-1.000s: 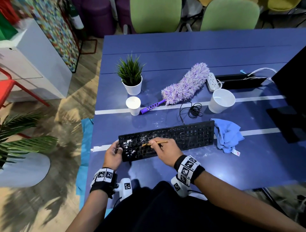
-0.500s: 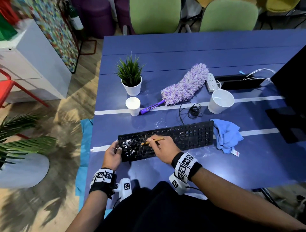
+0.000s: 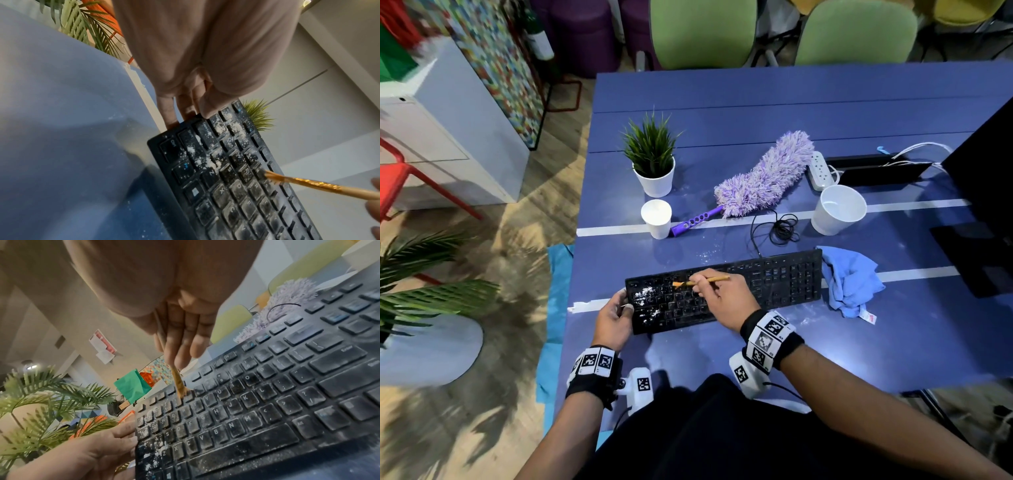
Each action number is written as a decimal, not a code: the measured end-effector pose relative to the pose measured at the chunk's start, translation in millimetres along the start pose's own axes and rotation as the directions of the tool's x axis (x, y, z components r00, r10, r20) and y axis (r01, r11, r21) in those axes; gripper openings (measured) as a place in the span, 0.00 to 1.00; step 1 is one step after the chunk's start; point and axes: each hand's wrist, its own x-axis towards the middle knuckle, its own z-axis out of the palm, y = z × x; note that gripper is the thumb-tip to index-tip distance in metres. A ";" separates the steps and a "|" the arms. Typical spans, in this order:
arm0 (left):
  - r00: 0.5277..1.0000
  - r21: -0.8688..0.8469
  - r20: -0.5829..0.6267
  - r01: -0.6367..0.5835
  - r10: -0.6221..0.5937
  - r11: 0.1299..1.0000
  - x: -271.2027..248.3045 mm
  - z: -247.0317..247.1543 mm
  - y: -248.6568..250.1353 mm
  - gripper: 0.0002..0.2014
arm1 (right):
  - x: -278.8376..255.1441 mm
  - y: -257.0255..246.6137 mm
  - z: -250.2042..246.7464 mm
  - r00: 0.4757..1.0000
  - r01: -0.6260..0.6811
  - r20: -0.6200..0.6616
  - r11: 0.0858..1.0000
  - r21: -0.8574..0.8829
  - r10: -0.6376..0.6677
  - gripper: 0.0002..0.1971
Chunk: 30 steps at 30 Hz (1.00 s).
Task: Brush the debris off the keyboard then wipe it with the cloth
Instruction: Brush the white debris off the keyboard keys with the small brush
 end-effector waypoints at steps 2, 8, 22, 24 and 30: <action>1.000 -0.004 0.005 -0.005 0.005 1.000 0.0 0.8 0.7 0.22 | 0.3 3.0 -1.4 0.998 0.014 -0.060 0.999 -0.040 -0.016 0.14; 1.000 0.019 0.004 -0.031 0.031 0.999 0.0 0.2 6.6 0.22 | -4.9 12.8 1.9 1.000 -0.015 0.004 0.996 -0.093 0.016 0.15; 1.000 0.049 -0.004 0.007 -0.007 0.999 4.9 -1.0 -1.7 0.20 | -7.5 3.5 0.7 0.998 0.026 0.058 0.992 -0.120 -0.019 0.17; 1.000 0.039 0.002 -0.002 0.001 0.999 4.9 -0.7 0.7 0.20 | -10.8 -2.8 8.7 0.982 0.056 0.182 0.998 -0.012 -0.053 0.15; 0.999 0.004 0.004 -0.031 0.031 0.999 -0.2 1.6 10.4 0.21 | -5.8 8.6 9.7 0.995 0.091 0.042 0.991 -0.101 -0.088 0.16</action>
